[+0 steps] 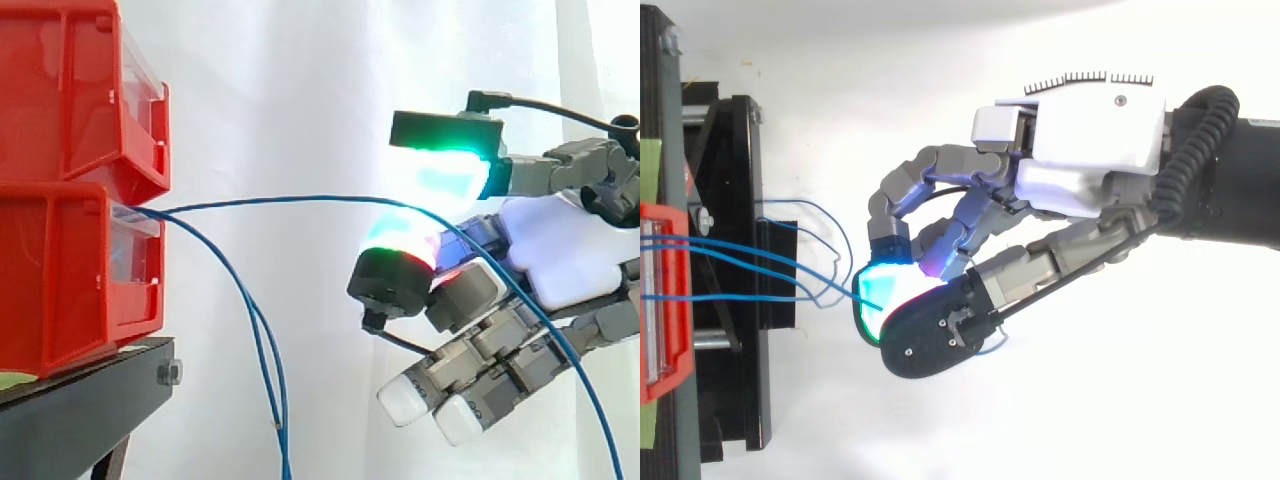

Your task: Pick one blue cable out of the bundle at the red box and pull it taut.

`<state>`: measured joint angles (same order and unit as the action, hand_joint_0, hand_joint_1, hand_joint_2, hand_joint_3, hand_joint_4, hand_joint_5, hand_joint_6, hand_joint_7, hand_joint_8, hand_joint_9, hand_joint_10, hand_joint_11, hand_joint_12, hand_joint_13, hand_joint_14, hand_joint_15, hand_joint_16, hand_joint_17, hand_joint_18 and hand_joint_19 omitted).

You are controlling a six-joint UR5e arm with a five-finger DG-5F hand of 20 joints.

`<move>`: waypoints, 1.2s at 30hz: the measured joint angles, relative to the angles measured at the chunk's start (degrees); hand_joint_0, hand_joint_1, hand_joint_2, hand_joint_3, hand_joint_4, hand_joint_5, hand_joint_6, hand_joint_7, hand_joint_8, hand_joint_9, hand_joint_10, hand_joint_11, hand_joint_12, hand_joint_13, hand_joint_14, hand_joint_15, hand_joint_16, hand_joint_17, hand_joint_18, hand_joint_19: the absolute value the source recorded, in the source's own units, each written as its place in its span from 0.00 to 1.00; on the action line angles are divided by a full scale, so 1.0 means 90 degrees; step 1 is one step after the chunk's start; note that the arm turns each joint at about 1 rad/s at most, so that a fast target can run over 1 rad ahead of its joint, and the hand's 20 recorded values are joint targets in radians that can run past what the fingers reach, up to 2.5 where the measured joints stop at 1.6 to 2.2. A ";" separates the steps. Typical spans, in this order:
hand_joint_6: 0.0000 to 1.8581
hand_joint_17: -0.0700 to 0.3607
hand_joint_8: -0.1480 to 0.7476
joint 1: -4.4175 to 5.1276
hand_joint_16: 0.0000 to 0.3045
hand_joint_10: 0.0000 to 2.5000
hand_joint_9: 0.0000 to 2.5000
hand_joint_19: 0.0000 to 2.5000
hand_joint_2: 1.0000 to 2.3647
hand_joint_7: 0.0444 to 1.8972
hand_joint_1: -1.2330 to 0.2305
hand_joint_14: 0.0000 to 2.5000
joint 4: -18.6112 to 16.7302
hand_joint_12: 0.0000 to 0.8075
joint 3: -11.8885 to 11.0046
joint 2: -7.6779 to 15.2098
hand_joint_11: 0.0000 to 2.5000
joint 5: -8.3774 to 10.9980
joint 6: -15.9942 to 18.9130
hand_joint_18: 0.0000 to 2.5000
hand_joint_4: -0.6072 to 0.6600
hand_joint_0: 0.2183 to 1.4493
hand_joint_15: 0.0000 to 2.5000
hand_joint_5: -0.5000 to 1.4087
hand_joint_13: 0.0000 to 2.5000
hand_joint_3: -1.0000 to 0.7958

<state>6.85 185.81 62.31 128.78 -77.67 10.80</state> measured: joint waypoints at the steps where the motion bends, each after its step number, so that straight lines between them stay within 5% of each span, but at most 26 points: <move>1: 0.50 0.41 0.52 0.0000 0.16 0.00 0.43 0.11 0.01 0.56 0.33 0.00 0.0010 0.45 0.0000 -0.0001 0.47 -0.0001 0.0007 0.26 0.50 0.32 0.14 0.18 0.25 0.43; 8: 0.50 0.41 0.51 0.0000 0.16 0.00 0.43 0.11 0.02 0.55 0.32 0.00 0.0027 0.45 0.0001 -0.0001 0.47 -0.0002 0.0024 0.26 0.46 0.32 0.15 0.18 0.26 0.47; 19: 0.50 0.43 0.51 0.0000 0.17 0.00 0.46 0.09 0.01 0.58 0.30 0.00 0.0028 0.48 0.0001 -0.0002 0.42 0.0001 0.0052 0.28 0.24 0.32 0.13 0.19 0.28 0.57; 36: 0.51 0.37 0.48 0.0015 0.13 0.01 0.42 0.09 0.02 0.63 0.28 0.00 0.0021 0.41 0.0003 0.0001 0.38 0.0018 0.0012 0.28 0.22 0.38 0.13 0.18 0.29 0.56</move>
<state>6.99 186.01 62.33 128.78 -77.51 10.91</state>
